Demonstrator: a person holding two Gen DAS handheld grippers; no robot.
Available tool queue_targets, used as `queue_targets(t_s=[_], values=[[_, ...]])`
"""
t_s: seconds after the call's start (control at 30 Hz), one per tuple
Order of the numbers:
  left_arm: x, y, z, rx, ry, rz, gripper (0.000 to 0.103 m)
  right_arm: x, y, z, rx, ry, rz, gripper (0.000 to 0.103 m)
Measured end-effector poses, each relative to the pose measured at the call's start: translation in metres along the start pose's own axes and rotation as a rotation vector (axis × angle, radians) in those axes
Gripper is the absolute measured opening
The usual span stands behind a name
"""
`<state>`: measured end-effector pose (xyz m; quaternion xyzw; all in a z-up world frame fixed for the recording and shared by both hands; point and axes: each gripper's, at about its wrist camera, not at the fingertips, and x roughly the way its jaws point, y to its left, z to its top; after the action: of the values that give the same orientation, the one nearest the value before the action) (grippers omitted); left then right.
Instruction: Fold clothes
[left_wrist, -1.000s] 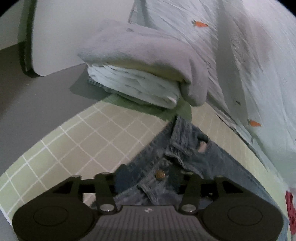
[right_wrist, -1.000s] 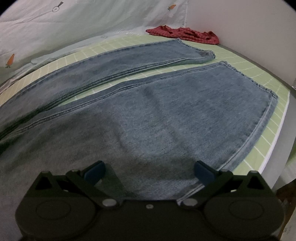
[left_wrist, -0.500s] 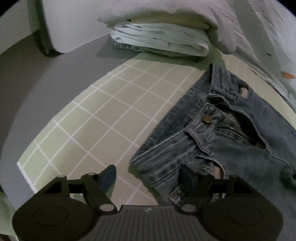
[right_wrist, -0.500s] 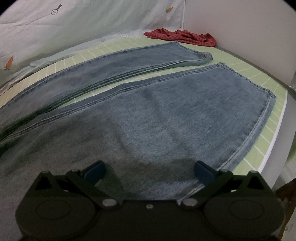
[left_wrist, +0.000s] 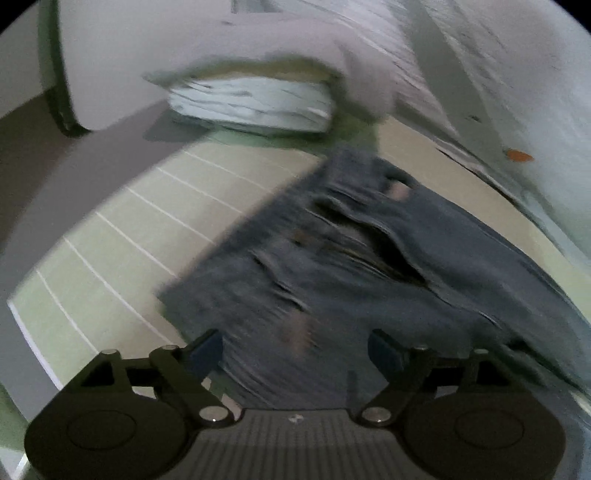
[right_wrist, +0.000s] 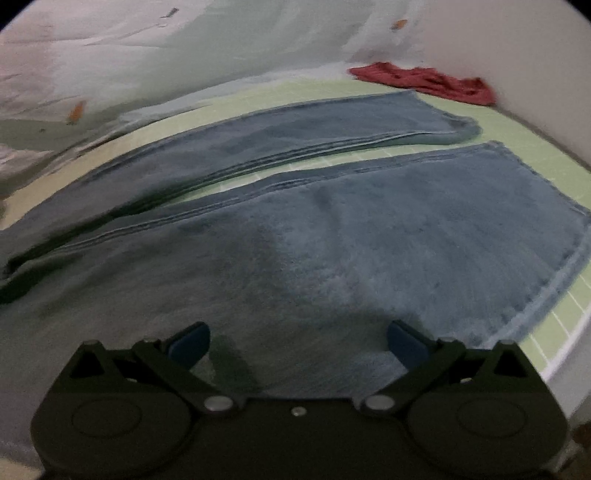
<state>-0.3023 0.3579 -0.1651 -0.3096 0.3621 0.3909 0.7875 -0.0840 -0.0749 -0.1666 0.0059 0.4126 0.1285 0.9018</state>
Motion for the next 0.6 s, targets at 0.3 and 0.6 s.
queue_targets(t_s=[0.3, 0.6], values=[[-0.018, -0.101, -0.058, 0.102, 0.054, -0.091, 0.087, -0.010, -0.095, 0.020, 0.116, -0.003, 0.033, 0.103], [-0.031, -0.183, -0.111, 0.204, 0.069, -0.121, 0.087, -0.014, -0.196, 0.020, 0.227, -0.007, -0.053, 0.103]])
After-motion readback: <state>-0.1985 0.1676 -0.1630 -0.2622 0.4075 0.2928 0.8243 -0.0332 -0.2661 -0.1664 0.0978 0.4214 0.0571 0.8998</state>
